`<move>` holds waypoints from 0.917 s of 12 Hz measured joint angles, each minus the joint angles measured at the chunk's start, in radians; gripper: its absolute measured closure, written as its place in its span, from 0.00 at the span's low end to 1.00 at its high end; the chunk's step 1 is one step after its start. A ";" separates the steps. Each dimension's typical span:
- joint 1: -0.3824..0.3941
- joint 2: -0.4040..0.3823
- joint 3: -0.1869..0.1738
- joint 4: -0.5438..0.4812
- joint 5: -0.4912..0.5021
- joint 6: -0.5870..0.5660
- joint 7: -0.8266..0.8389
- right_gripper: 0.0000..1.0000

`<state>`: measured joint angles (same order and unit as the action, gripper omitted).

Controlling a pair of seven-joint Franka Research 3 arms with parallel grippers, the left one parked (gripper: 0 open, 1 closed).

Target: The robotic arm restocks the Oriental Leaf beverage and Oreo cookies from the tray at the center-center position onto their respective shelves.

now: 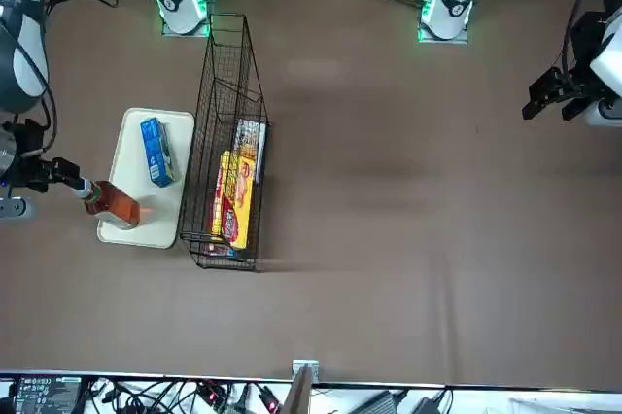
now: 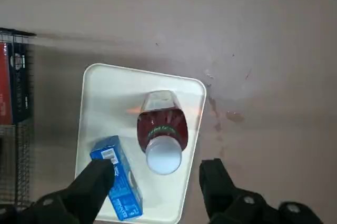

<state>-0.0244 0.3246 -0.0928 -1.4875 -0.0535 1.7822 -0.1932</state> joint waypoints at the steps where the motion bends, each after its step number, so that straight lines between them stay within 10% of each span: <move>1: -0.004 0.008 0.000 0.001 0.000 0.007 -0.005 0.00; 11: -0.025 0.041 0.000 0.003 0.000 0.019 -0.026 0.00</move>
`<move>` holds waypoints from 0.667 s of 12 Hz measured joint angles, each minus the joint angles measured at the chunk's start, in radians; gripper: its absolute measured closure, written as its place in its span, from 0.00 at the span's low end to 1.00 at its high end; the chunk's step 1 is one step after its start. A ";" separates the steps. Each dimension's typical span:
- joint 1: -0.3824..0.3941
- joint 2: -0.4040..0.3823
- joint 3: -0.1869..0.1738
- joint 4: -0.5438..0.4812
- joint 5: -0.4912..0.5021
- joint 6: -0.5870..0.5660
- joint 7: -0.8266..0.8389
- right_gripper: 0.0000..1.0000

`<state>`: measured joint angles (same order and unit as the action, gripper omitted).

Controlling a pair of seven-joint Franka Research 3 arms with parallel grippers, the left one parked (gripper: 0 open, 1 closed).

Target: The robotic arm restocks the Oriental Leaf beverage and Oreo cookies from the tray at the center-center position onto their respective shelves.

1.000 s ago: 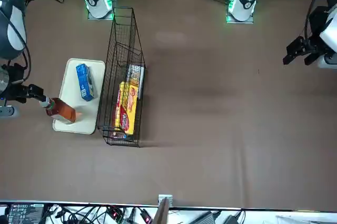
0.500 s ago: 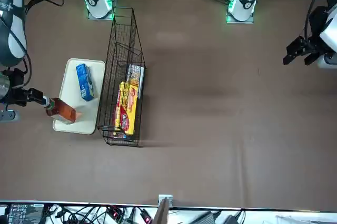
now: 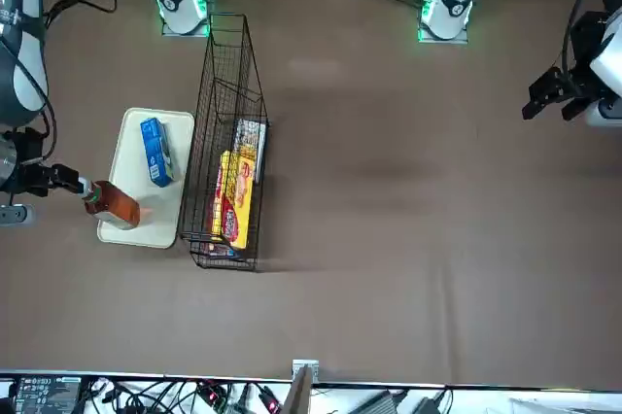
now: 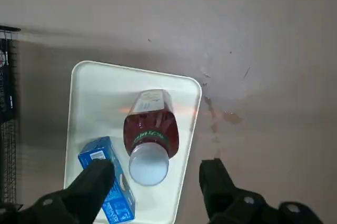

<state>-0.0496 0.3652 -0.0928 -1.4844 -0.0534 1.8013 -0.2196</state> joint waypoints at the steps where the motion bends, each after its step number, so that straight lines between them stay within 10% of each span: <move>1: 0.000 0.004 0.000 0.000 0.000 0.004 0.000 0.00; 8: -0.001 0.050 0.000 -0.003 0.007 0.012 0.000 0.00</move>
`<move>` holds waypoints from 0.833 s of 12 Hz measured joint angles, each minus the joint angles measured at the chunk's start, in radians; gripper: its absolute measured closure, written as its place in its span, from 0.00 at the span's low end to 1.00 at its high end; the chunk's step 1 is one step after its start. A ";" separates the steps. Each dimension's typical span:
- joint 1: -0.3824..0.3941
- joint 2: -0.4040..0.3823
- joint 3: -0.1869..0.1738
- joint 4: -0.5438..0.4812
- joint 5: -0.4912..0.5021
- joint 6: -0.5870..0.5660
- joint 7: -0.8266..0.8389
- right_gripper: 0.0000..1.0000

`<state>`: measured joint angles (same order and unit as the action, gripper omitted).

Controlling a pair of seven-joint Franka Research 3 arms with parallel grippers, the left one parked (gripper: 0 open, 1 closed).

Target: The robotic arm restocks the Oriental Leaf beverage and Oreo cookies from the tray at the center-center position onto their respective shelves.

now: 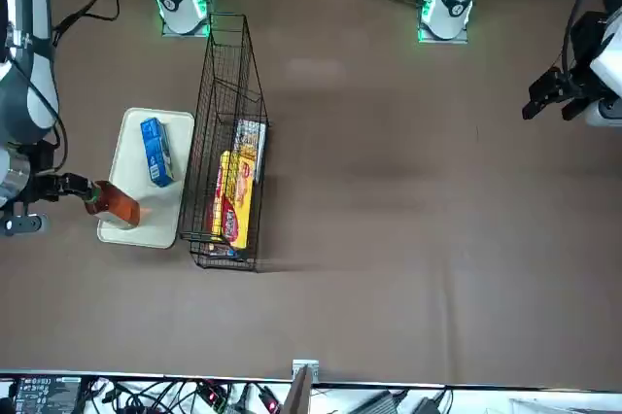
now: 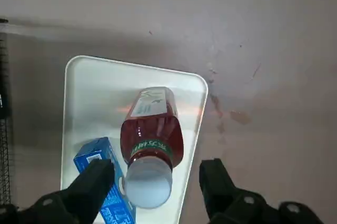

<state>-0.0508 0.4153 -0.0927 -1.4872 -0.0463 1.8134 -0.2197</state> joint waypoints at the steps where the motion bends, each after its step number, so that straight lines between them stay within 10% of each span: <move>1: -0.001 0.003 0.000 -0.003 0.002 0.000 0.000 0.00; 10: -0.003 -0.013 0.002 -0.105 0.005 0.116 0.000 0.00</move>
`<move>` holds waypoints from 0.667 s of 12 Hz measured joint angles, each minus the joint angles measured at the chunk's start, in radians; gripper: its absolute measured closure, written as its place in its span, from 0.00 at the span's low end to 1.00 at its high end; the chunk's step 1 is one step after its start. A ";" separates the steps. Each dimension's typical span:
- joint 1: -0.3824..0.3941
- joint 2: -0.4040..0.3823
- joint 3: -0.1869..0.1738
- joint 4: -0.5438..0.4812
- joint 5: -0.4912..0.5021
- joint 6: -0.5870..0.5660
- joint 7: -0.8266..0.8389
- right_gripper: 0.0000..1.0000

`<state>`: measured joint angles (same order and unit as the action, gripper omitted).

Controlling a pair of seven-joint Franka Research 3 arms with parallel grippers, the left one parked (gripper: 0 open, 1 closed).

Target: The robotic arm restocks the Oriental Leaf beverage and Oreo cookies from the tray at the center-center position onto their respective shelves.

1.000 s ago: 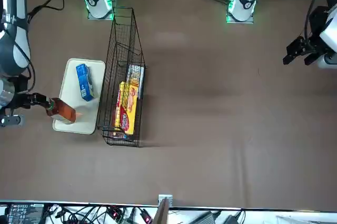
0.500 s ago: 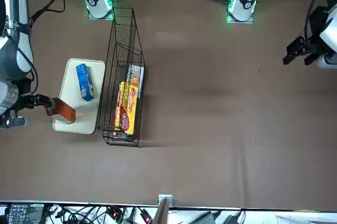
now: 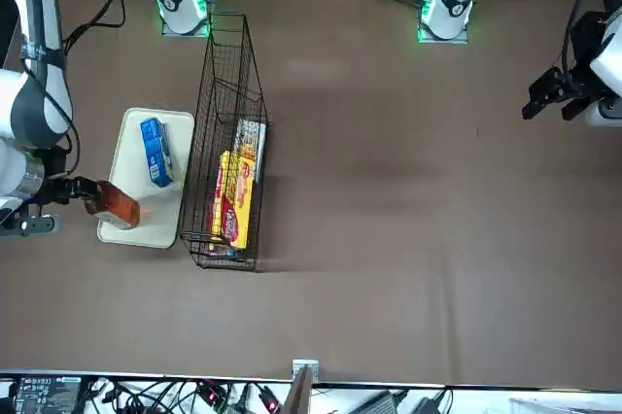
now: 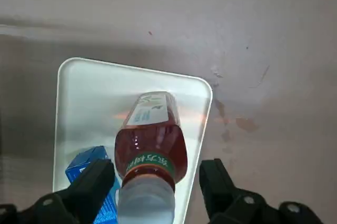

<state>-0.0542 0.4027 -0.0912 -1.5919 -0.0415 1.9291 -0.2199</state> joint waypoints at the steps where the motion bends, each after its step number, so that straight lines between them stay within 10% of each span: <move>1: 0.000 -0.009 0.000 -0.017 0.000 0.012 0.000 0.00; 8: 0.000 -0.059 0.000 -0.112 0.004 0.069 0.000 0.00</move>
<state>-0.0546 0.3439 -0.0912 -1.7040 -0.0374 1.9978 -0.2199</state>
